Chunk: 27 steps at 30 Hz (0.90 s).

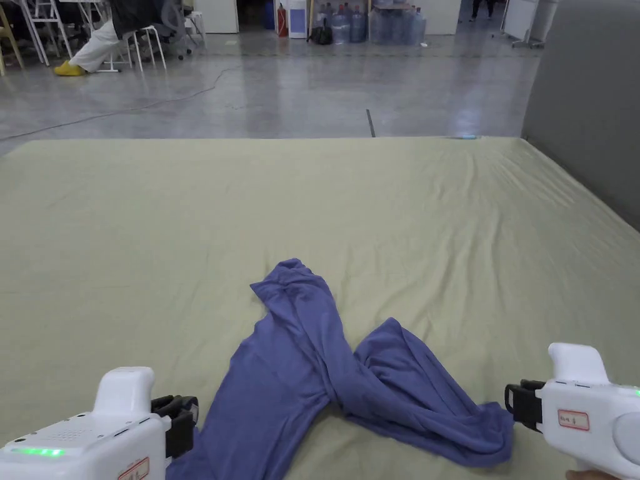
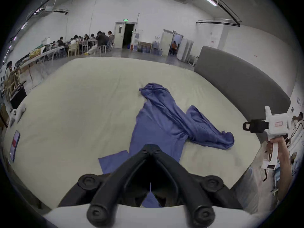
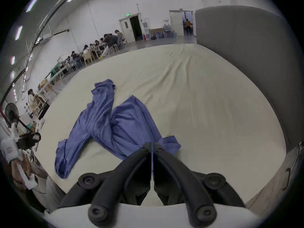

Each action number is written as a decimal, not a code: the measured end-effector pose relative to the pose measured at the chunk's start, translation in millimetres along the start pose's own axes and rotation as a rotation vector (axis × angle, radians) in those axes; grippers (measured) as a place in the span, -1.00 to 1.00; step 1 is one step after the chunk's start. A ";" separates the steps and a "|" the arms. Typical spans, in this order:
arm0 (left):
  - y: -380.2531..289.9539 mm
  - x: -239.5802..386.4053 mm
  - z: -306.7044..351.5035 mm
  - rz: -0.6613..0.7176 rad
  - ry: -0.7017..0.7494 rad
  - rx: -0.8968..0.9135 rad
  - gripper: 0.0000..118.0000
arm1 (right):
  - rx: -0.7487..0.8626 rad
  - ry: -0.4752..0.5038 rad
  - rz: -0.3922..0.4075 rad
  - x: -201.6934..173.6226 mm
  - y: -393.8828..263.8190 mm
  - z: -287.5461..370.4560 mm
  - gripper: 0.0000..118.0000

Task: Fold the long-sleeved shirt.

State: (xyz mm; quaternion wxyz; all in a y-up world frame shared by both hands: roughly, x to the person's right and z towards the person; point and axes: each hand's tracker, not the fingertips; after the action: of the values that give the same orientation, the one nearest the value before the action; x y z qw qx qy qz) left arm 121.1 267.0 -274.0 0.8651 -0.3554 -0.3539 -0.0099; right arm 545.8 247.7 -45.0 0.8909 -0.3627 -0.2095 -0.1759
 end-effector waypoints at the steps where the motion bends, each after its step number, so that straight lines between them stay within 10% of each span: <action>1: 11.3 0.8 -7.5 -0.008 -0.010 0.001 -1.00 | 0.007 0.004 0.000 1.1 -2.3 0.5 -0.92; 6: 66.1 5.3 -83.2 -0.039 -0.060 -0.026 -0.92 | -0.031 0.016 -0.023 6.9 -7.3 -6.5 -0.92; 7: 83.1 3.6 -106.5 -0.061 -0.041 -0.008 -0.20 | -0.036 0.016 -0.028 8.2 -9.1 -9.1 -0.92; 8: 98.6 3.5 -133.1 -0.044 -0.046 -0.010 -0.20 | -0.043 0.017 -0.033 9.7 -11.0 -11.8 -0.92; 11: 135.5 3.7 -210.8 -0.010 0.008 -0.122 0.98 | -0.073 0.016 -0.054 14.6 -15.8 -20.0 -0.92; 12: 145.4 4.0 -229.7 -0.018 0.002 -0.099 1.00 | -0.083 0.012 -0.059 15.7 -17.6 -22.4 -0.92; 20: 176.9 -0.1 -362.1 -0.038 0.122 -0.253 0.94 | -0.160 -0.008 -0.070 21.6 -28.7 -39.1 -0.92; 21: 175.3 1.5 -367.1 -0.047 0.129 -0.272 0.77 | -0.164 -0.011 -0.069 22.1 -29.2 -40.0 -0.92; 23: 166.9 6.1 -374.6 -0.059 0.119 -0.272 -0.41 | -0.173 -0.017 -0.068 23.6 -29.8 -42.3 -0.92; 24: 161.1 10.9 -375.8 -0.089 0.105 -0.282 -0.70 | -0.176 -0.019 -0.068 24.0 -29.6 -44.0 -0.92; 27: 154.9 24.9 -355.0 -0.178 0.151 -0.236 -0.83 | -0.179 -0.023 -0.070 26.3 -26.8 -49.4 -0.92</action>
State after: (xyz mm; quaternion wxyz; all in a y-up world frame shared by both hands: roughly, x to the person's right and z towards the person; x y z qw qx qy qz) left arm 396.2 167.7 -529.2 0.8372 -0.4200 -0.3143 -0.1547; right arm 567.8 189.8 -48.6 0.8458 -0.4353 -0.2155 -0.2207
